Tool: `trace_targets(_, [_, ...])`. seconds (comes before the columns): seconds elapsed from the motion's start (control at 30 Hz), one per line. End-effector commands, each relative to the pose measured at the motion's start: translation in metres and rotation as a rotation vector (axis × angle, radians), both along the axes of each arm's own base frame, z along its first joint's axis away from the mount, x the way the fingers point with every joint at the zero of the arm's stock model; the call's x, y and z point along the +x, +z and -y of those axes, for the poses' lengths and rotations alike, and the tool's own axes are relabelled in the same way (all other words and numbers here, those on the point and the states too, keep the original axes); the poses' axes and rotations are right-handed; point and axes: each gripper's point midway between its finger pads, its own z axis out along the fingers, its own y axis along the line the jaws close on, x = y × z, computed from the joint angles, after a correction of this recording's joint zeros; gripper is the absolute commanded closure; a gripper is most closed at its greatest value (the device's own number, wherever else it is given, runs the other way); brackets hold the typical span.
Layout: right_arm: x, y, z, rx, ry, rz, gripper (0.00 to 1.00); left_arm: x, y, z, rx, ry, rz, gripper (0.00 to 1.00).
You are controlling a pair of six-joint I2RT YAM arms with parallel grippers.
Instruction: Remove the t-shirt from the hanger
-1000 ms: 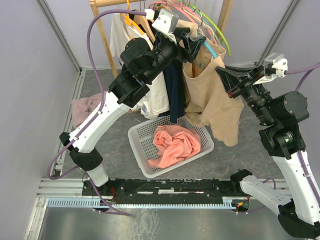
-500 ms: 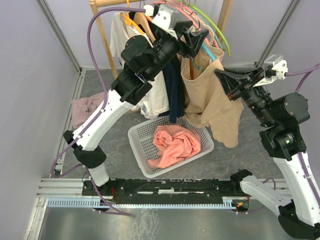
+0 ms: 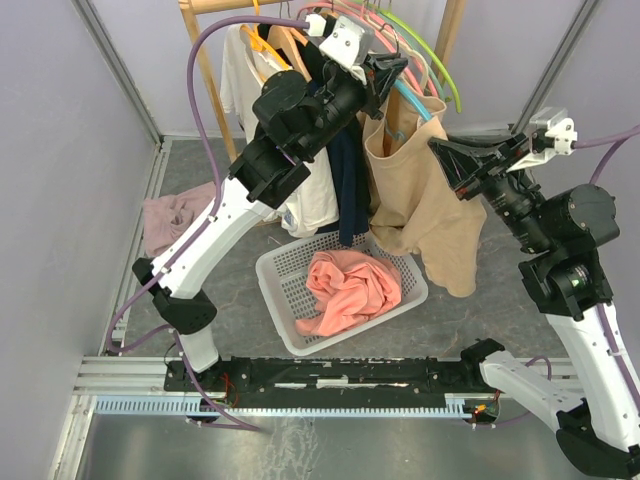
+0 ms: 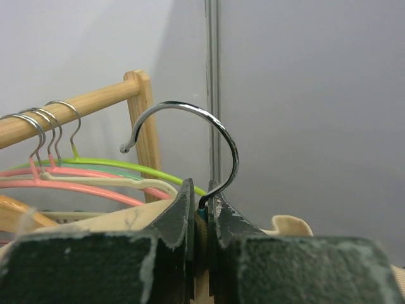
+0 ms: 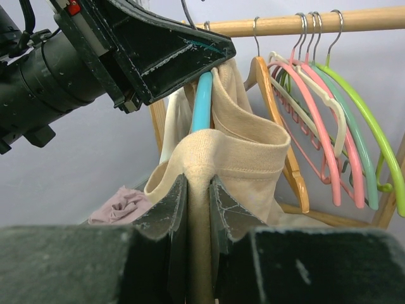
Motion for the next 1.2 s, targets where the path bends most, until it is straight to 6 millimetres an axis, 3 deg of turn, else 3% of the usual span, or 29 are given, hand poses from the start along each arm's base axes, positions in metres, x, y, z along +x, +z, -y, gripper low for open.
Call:
trace_targets(0.0, [-0.019, 0.045, 0.011, 0.067, -0.01, 0.114, 0.82, -0.004, 0.021, -0.011, -0.058, 0.025, 0.031, 0.97])
trace_targets(0.07, [-0.018, 0.042, 0.011, 0.046, -0.016, 0.098, 0.53, -0.001, 0.026, -0.018, -0.072, 0.054, 0.031, 0.97])
trace_targets(0.1, [-0.018, 0.039, 0.012, 0.033, -0.019, 0.089, 0.43, 0.0, 0.027, -0.02, -0.077, 0.07, 0.032, 0.97])
trace_targets(0.27, [-0.023, 0.025, 0.017, -0.018, -0.04, 0.031, 0.29, 0.007, 0.033, -0.033, -0.085, 0.148, 0.029, 0.97])
trace_targets(0.87, [-0.04, -0.081, 0.059, -0.124, -0.211, -0.233, 0.29, 0.01, 0.05, -0.065, -0.108, 0.275, 0.03, 0.97])
trace_targets(1.03, [-0.038, -0.11, 0.063, -0.137, -0.236, -0.299, 0.39, 0.008, 0.054, -0.072, -0.118, 0.29, 0.033, 0.97])
trace_targets(1.17, [-0.039, -0.122, 0.07, -0.117, -0.267, -0.327, 0.6, 0.008, 0.055, -0.074, -0.122, 0.294, 0.03, 0.97])
